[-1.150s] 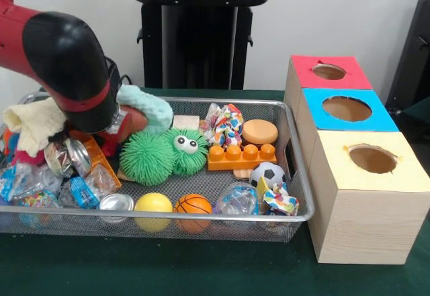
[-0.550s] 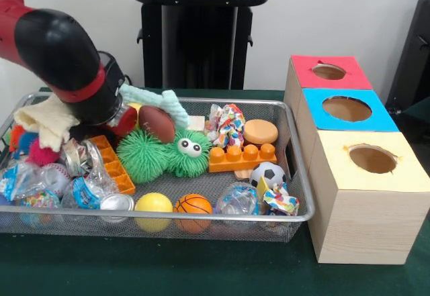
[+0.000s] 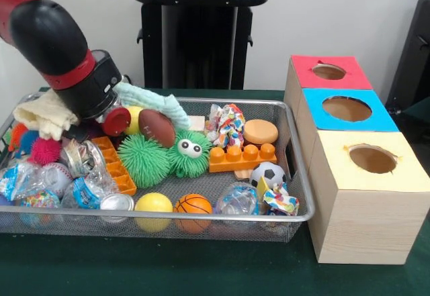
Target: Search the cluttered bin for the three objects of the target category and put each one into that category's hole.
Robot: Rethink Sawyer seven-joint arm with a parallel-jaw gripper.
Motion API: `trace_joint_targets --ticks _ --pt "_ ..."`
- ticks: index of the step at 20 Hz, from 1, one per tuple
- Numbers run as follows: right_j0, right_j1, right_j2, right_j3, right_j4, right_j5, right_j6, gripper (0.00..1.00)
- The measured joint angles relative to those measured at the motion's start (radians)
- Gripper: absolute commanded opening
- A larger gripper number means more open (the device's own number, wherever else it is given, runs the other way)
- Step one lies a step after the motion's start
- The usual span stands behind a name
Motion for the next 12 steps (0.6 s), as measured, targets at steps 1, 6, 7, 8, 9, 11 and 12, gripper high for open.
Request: trace_joint_targets --ticks 1,6,7,8,9,11,12 --pt "-0.007 -0.001 0.007 0.010 0.007 -0.010 0.000 1.00" --pt "-0.047 -0.005 0.046 0.069 0.052 -0.051 0.000 1.00" --pt "-0.052 -0.006 0.051 0.077 0.058 -0.053 0.000 1.00" --pt "-0.057 -0.006 0.056 0.085 0.064 -0.055 0.000 1.00" --pt "-0.060 -0.007 0.060 0.090 0.068 -0.055 0.000 1.00" --pt "-0.066 -0.007 0.068 0.101 0.077 -0.055 0.000 1.00" --pt "-0.069 -0.007 0.072 0.106 0.081 -0.055 0.000 1.00"
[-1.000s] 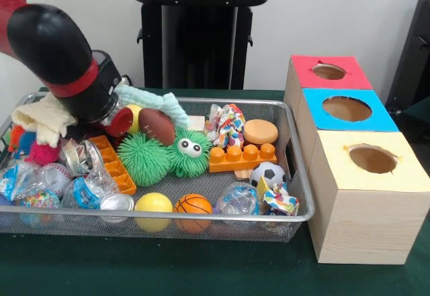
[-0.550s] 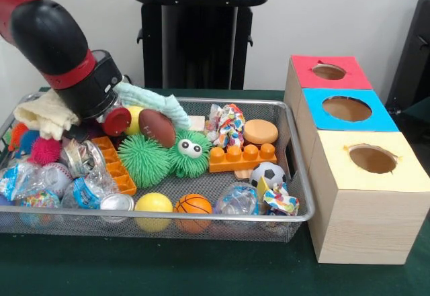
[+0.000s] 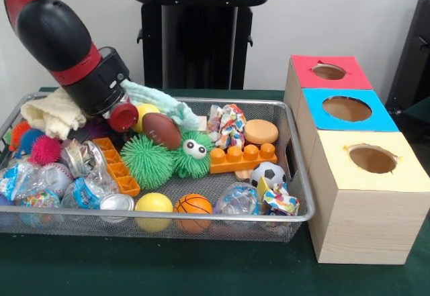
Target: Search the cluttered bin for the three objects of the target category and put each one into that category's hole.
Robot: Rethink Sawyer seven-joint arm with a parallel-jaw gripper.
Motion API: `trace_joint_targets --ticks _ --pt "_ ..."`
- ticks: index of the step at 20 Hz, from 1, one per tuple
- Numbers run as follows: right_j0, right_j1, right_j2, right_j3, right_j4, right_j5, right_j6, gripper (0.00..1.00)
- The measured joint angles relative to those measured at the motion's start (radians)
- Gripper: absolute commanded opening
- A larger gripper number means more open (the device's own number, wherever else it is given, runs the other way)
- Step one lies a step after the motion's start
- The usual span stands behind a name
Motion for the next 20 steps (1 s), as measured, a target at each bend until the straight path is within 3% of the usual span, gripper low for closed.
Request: trace_joint_targets --ticks 8,20 --pt "-0.045 0.003 0.066 0.076 0.056 -0.013 0.000 1.00" --pt "-0.146 0.052 0.197 0.206 0.116 -0.149 0.000 1.00"
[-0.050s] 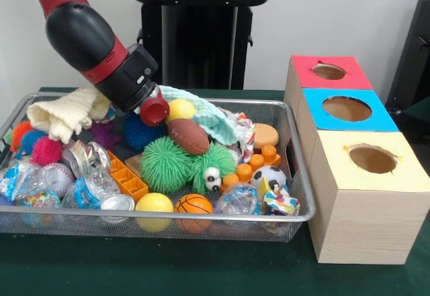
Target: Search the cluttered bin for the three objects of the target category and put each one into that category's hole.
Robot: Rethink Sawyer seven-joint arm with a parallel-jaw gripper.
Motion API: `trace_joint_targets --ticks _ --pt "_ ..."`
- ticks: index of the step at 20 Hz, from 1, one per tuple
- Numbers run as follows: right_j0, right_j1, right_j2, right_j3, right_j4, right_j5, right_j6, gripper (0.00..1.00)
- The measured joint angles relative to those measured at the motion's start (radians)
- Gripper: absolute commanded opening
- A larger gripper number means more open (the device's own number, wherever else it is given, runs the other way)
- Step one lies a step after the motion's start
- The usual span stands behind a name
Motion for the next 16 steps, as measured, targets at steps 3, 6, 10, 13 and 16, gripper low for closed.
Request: trace_joint_targets --ticks 3,6,10,13,16 --pt "-0.016 0.015 0.027 0.025 0.001 -0.023 0.000 1.00" --pt "-0.035 0.039 0.065 0.061 0.001 -0.057 0.000 1.00" --pt "-0.058 0.064 0.098 0.093 0.001 -0.101 0.000 1.00" --pt "-0.072 0.088 0.126 0.116 0.002 -0.142 0.000 1.00" --pt "-0.086 0.119 0.161 0.139 0.002 -0.181 0.000 1.00"
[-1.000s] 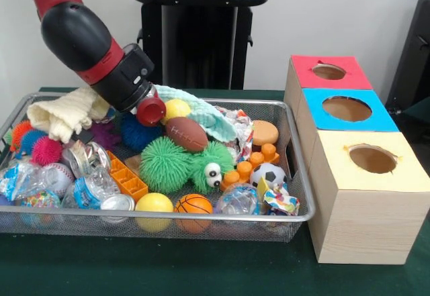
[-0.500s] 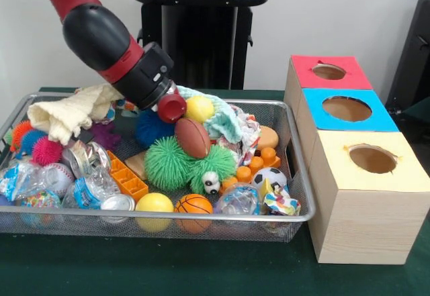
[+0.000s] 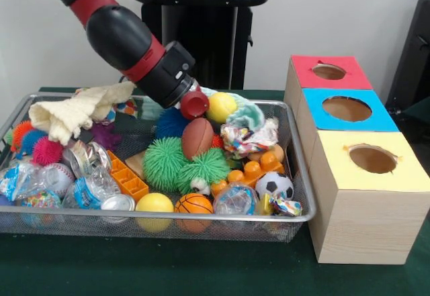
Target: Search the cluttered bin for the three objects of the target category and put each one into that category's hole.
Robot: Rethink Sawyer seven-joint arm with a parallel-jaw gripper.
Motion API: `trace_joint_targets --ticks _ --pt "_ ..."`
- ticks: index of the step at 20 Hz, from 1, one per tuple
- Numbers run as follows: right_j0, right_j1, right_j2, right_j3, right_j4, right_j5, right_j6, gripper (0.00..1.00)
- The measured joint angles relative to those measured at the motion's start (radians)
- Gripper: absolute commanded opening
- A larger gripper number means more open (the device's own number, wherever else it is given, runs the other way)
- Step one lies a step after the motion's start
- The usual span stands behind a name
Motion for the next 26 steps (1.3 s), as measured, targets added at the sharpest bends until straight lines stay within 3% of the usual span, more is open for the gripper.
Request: trace_joint_targets --ticks 5,12,18,26 --pt "-0.027 0.100 0.091 0.035 -0.002 -0.036 0.000 1.00" --pt "-0.051 0.127 0.107 0.016 -0.056 -0.048 0.000 1.00" --pt "-0.043 0.142 0.106 -0.051 -0.238 -0.046 0.000 1.00" --pt "-0.049 0.192 0.109 -0.192 -0.579 -0.034 0.000 1.00"
